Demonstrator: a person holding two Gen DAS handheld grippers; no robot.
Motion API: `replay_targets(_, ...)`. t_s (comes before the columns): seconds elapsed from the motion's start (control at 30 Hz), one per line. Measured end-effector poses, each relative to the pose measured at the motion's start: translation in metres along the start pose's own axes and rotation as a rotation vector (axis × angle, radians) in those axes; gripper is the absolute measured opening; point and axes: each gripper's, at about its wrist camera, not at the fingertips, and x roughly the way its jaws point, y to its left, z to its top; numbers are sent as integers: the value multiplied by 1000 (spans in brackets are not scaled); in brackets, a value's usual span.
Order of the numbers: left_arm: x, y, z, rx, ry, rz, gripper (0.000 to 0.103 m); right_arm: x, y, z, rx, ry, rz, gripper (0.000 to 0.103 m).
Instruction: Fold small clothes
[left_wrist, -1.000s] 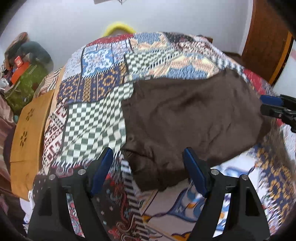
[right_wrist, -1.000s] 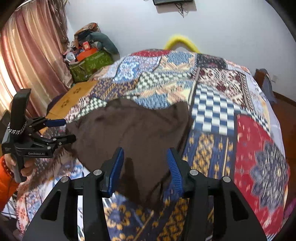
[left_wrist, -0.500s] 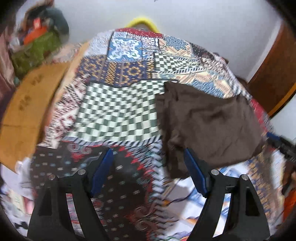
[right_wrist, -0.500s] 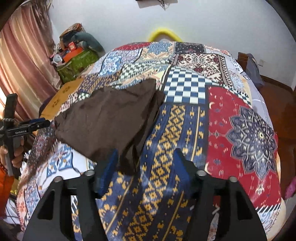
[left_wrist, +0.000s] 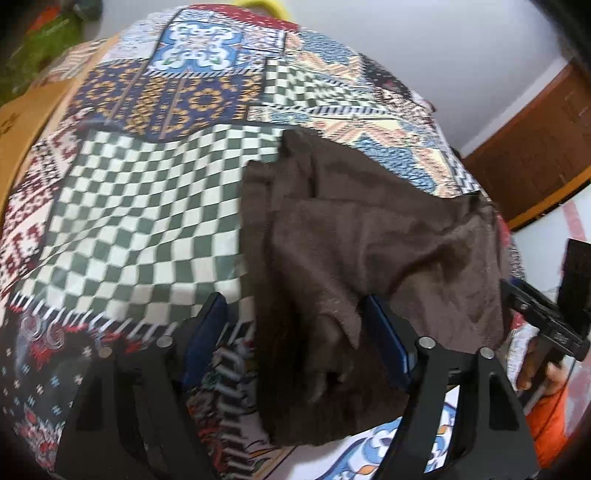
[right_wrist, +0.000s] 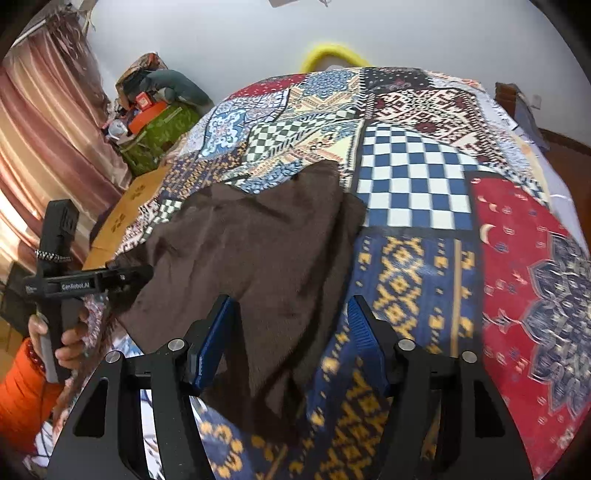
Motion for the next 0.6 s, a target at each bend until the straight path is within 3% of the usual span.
replay_targets(0.13, 5, -4, 6, 9, 3, -16, 64, 7, 6, 5, -16, 3, 12, 60)
replay_targets(0.2, 7, -1, 9, -14, 3, -48, 52, 10, 9, 5, -27, 6, 15, 56)
replay_targets(0.27, 6, 0, 12, -28, -3, -59, 36, 12, 10, 5, -24, 7, 21, 42)
replay_targets(0.33, 1, -5, 11, -10, -20, -53, 20, 13, 8, 4, 4, 12, 41, 23)
replay_targets(0.43, -8, -17, 7, 30, -46, 3, 16, 10, 9, 2, 28, 9, 76, 13)
replay_targets(0.6, -46, -40, -11, 128, -129, 85, 15, -21, 34, -2, -18, -45, 93, 10)
